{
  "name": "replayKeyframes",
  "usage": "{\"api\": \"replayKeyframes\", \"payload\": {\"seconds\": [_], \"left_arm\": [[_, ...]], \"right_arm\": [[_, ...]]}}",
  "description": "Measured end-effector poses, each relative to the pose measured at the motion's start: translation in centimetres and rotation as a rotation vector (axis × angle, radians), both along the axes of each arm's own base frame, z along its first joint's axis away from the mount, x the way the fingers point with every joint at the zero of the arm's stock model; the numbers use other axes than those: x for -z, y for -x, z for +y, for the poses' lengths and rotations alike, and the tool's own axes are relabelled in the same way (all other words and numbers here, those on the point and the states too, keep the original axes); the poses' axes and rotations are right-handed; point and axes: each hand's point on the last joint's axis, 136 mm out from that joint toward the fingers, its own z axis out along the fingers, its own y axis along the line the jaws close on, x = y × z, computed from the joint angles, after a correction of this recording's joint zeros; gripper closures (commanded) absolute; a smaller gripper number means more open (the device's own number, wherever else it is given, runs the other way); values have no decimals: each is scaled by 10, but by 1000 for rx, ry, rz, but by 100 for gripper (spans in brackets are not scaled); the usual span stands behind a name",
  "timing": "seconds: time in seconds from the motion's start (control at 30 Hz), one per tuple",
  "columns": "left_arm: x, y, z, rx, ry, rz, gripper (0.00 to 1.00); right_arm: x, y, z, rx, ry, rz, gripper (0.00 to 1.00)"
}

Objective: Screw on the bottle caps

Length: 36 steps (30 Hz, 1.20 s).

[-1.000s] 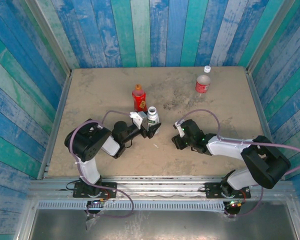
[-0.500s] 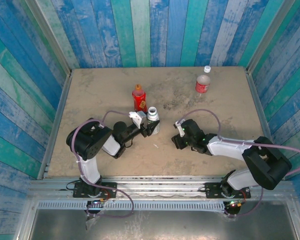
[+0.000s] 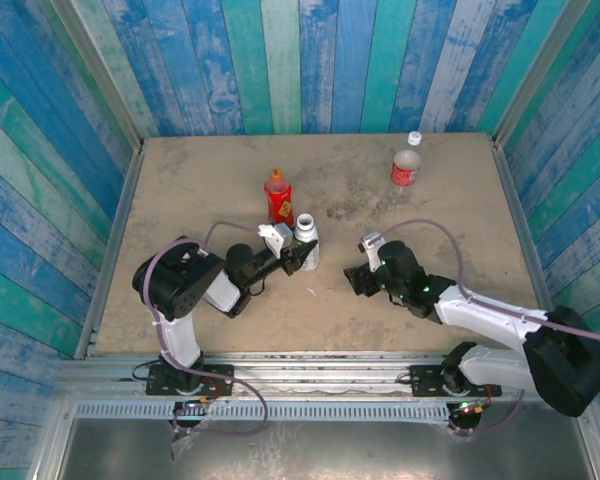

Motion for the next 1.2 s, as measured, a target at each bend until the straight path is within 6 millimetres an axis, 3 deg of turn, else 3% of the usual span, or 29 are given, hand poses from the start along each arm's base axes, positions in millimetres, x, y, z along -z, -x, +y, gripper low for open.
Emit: {"api": "replayKeyframes", "payload": {"seconds": [0.17, 0.5, 0.8, 1.2], "left_arm": [[0, 18, 2, 48, -12, 2, 46], [0, 50, -8, 141, -71, -4, 45], [1, 55, -12, 176, -46, -8, 45], [1, 56, -13, 186, -11, -4, 44]], "right_arm": [[-5, 5, -11, 60, -5, 32, 23], [22, 9, -16, 114, 85, 164, 24], [49, 8, -9, 99, 192, 203, 36], [57, -1, 1, 90, 200, 212, 44]]}}
